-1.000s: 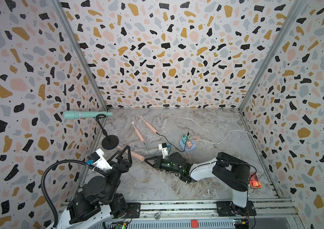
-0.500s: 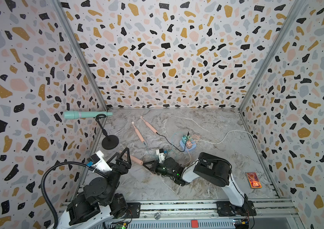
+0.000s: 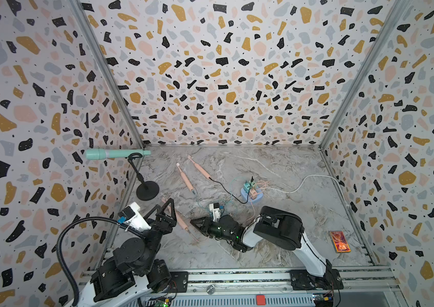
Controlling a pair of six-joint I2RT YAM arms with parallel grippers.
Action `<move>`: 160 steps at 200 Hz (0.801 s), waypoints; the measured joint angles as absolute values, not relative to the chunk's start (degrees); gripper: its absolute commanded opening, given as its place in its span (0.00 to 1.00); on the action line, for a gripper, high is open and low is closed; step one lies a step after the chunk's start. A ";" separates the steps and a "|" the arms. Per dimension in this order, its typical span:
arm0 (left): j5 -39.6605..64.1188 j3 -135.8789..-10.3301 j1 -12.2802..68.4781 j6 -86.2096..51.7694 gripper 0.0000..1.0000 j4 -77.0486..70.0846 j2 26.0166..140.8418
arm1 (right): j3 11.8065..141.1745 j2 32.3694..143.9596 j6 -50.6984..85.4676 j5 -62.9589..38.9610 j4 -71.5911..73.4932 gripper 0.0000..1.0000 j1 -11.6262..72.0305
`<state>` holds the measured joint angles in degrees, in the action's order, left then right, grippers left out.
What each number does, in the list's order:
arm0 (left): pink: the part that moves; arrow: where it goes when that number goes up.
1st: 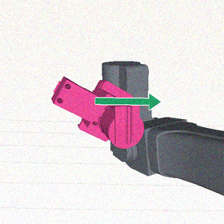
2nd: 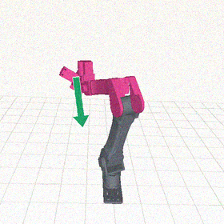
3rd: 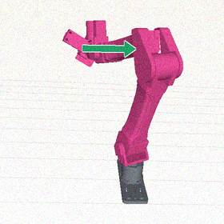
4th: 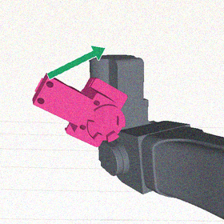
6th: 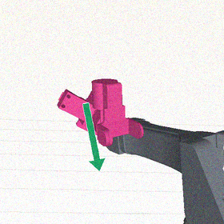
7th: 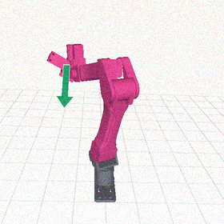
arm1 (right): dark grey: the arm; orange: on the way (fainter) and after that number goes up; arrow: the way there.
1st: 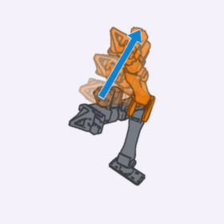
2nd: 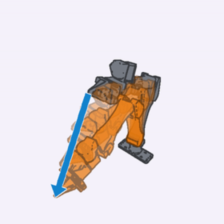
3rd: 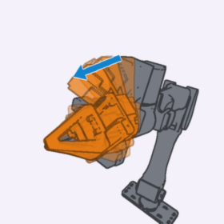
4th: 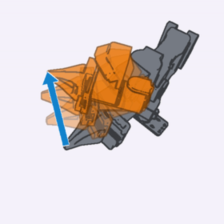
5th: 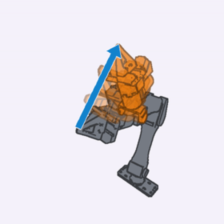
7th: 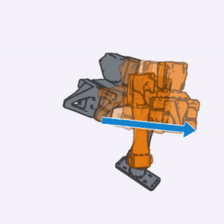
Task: Charge the electric toothbrush
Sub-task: Place the electric toothbrush at the center of the board.
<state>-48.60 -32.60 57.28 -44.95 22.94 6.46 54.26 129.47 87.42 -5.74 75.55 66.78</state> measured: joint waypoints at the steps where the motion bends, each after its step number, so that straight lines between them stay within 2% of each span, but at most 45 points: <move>1: -48.60 -32.60 57.28 -44.95 0.79 22.94 6.46 | 54.24 129.47 87.39 -5.72 75.53 0.43 66.78; 51: -48.75 -32.51 57.28 -44.97 0.79 22.94 6.26 | 51.35 127.26 86.67 -4.89 73.95 0.55 66.83; 87: -49.98 -32.51 57.28 -45.52 0.87 23.18 6.20 | 53.30 118.52 78.61 -5.17 64.90 0.65 66.89; 102: -51.05 -32.51 57.28 -46.41 0.89 24.01 6.26 | 55.29 114.04 74.28 -5.30 61.17 0.72 66.96; 107: -51.48 -32.51 57.28 -46.76 0.90 24.45 6.33 | 55.83 112.14 72.55 -5.28 59.77 0.78 67.00; 112: -51.83 -32.51 57.28 -47.18 0.91 24.75 6.48 | 56.29 110.48 71.22 -5.04 58.41 0.89 67.05; 117: -52.29 -32.51 57.28 -47.51 0.91 25.12 6.72 | 56.82 108.79 69.60 -4.86 56.84 0.93 67.11; 131: -53.91 -32.51 57.28 -48.53 0.94 26.35 7.92 | 58.85 103.98 64.36 -4.19 51.77 0.96 67.29; 137: -54.81 -32.51 57.28 -49.12 1.00 26.96 8.86 | 59.68 102.30 62.24 -3.97 49.93 0.97 67.31; 160: -58.35 -32.75 57.28 -50.78 0.99 29.23 14.06 | 60.47 94.45 53.23 -1.52 42.63 0.99 67.44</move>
